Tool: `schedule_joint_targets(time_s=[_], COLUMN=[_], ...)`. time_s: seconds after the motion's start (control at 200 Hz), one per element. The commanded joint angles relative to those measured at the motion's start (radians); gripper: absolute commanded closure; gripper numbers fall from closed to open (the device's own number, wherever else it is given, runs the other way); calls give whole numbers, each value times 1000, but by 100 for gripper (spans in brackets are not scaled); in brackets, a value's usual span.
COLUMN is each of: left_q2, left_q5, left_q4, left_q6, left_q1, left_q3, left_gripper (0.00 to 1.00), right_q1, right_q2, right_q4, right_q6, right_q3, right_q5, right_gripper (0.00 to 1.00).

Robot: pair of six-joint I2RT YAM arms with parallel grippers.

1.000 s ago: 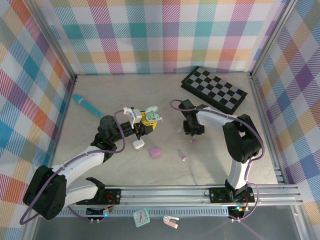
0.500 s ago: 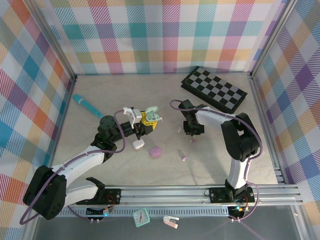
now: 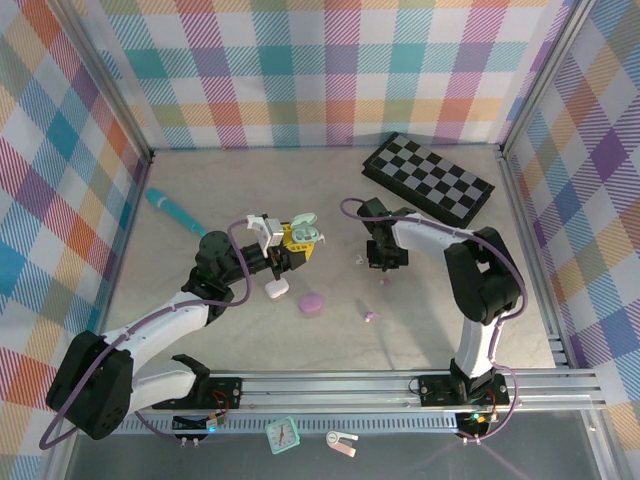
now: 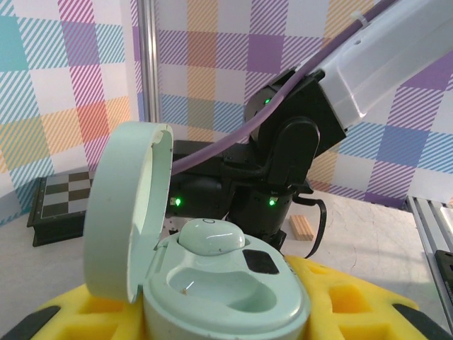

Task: Insert wireless bluetooth earbuds into charging case

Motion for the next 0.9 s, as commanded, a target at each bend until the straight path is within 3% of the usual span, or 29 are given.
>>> schedule_joint_targets(time_s=[0.0, 0.335, 0.6, 0.7, 0.895], left_q2=[-7, 80, 150, 174, 218], left_q5=[24, 2, -71, -104, -153], left_q4=[47, 146, 155, 151, 151], left_q6=[18, -3, 19, 26, 40], left_q1=[-1, -37, -83, -106, -154], left_q3=[-10, 13, 64, 84, 120], left_gripper=[66, 66, 67, 68, 68], right_q1=[4, 4, 6, 23, 99], right_q2=[-120, -449, -584, -600, -584], right_q4=[3, 119, 273, 326, 343], right_q6=[6, 61, 110, 119, 78], right_q3=[-11, -41, -11, -4, 42], right_q5=[-36, -381, -618, -649, -590], right_gripper=[83, 84, 84, 84, 84])
